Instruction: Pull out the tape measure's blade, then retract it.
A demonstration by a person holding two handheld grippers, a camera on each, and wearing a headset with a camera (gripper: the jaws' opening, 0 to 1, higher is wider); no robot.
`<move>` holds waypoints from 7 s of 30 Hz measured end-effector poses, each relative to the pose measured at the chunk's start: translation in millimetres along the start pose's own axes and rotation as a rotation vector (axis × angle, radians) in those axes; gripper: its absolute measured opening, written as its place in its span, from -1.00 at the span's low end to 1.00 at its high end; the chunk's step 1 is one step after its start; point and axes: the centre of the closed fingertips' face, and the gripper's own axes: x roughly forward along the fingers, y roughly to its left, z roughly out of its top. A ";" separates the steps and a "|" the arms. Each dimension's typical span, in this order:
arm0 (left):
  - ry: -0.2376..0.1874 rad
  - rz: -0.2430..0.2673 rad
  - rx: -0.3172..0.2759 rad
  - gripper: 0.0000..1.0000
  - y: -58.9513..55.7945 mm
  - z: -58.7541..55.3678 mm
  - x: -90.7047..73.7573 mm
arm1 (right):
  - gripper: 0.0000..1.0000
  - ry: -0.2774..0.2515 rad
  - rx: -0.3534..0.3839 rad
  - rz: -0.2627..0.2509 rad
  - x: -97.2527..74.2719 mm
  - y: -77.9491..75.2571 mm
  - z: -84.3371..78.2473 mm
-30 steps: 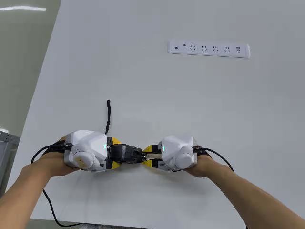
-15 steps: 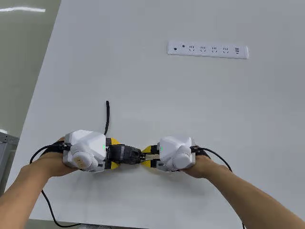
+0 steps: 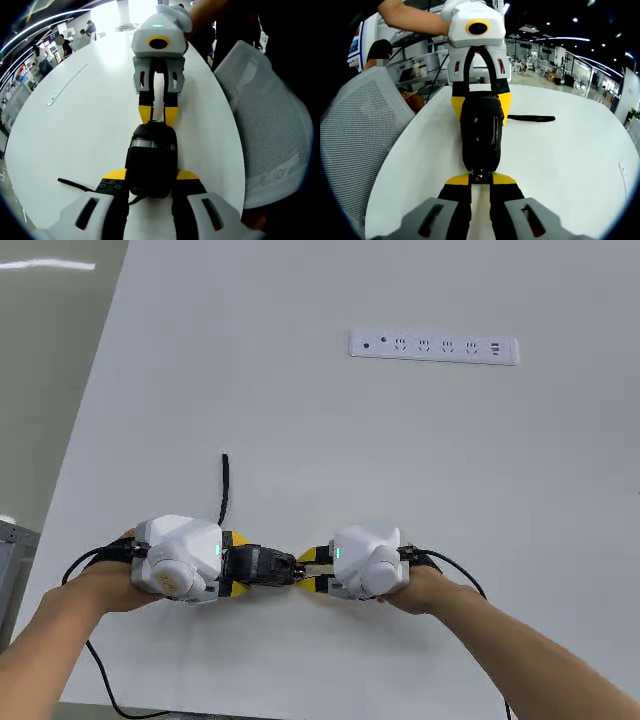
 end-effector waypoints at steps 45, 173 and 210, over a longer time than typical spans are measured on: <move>0.011 0.001 0.005 -0.42 1.0 -3.7 1.4 | -0.79 0.014 -0.004 -0.010 -11.4 -3.6 -27.5; 0.036 -0.015 0.021 -0.43 -0.1 -1.2 3.6 | -0.79 0.090 0.032 -0.055 -91.5 2.6 -97.0; 0.048 -0.020 0.031 -0.43 0.8 -1.8 3.6 | -0.79 0.111 0.045 -0.059 -113.8 2.5 -112.2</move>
